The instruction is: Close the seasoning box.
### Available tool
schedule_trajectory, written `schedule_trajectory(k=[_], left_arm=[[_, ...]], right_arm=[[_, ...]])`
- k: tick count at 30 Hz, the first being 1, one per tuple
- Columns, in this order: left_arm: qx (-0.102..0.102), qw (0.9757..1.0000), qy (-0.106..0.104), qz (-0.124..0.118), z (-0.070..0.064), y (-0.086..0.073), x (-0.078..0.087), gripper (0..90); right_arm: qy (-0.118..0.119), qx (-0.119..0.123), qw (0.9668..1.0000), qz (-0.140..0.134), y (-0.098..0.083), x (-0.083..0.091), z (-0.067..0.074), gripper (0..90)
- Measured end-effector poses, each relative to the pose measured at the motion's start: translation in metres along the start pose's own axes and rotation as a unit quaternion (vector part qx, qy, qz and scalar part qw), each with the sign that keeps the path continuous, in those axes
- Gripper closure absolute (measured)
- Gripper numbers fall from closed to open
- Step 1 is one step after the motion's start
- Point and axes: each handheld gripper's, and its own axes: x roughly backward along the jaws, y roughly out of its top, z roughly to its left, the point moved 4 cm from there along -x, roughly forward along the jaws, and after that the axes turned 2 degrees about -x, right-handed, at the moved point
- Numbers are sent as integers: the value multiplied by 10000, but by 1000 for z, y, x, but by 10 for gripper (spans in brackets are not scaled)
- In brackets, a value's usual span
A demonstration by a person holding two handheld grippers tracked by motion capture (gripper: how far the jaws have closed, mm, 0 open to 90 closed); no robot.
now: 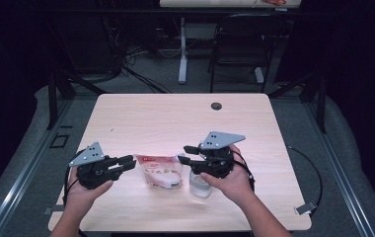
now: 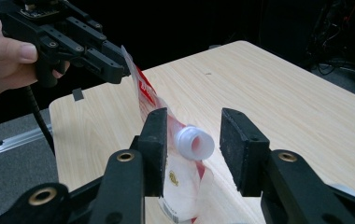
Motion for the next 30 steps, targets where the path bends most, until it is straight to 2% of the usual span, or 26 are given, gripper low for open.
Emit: schedule_trajectory(k=[7,16,24,30], left_arm=[[21,10000,34,-53,2,-1,5,750],[90,9999,111,-9,9,-4,9,752],[211,9997,95,-53,14,-7,12,762],[225,9996,140,-27,15,-8,13,760]], right_arm=[[69,105,9999,54,10,-5,2,628],[216,358,9989,216,24,-16,9,643],[362,591,9965,458,34,-32,18,658],[468,673,9947,627,38,-43,21,668]])
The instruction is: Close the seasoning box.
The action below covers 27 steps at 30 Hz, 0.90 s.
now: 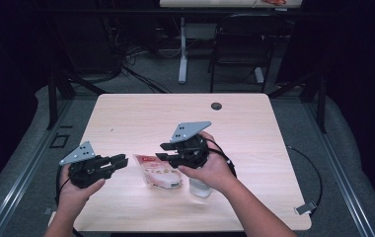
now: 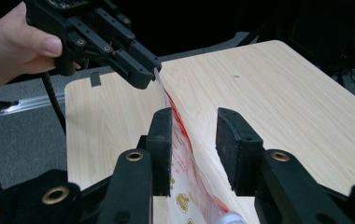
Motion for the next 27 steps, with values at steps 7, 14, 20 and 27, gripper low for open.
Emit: schedule_trajectory(k=[7,14,20,27], left_arm=[[2,10000,16,-2,1,0,-1,758],[-14,10000,31,31,2,-1,-1,755],[11,10000,27,17,3,-2,-1,754],[25,10000,33,32,4,-3,-2,752]], right_arm=[[101,80,9997,193,6,-11,4,677],[138,73,9991,385,8,-21,4,684],[142,168,9980,594,10,-27,4,691],[160,250,9962,820,15,-36,7,702]])
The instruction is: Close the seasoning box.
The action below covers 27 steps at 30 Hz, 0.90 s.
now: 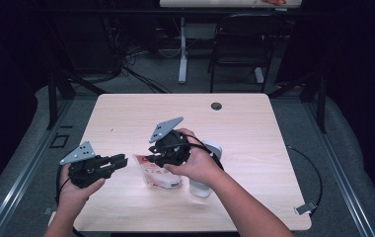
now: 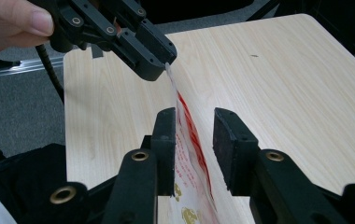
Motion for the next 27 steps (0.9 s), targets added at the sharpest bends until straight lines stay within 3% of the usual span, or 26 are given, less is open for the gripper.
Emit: schedule_trajectory(k=[12,27], left_arm=[[15,10000,11,-11,1,0,1,746],[13,10000,5,-12,2,-1,1,742]], right_arm=[[-3,54,9987,506,7,-12,0,727],[-122,218,9963,827,13,-22,5,750]])
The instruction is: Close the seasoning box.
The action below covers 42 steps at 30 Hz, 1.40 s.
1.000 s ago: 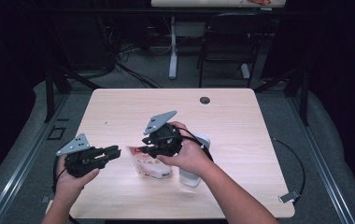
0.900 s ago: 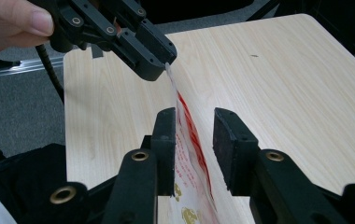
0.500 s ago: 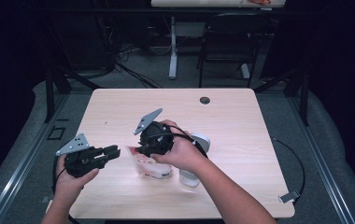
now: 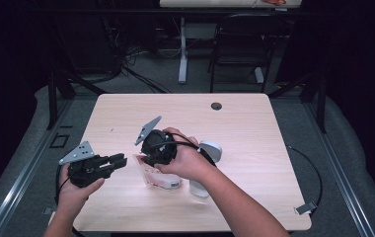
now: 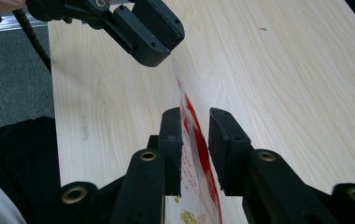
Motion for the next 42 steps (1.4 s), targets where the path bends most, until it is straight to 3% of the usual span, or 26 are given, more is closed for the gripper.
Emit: schedule_trajectory(k=[26,42], left_arm=[[21,10000,-13,-2,1,-1,-1,736],[23,10000,5,37,2,-2,-1,733]], right_arm=[[-36,67,9991,424,1,-15,-1,790],[169,160,9985,496,1,-16,-4,887]])
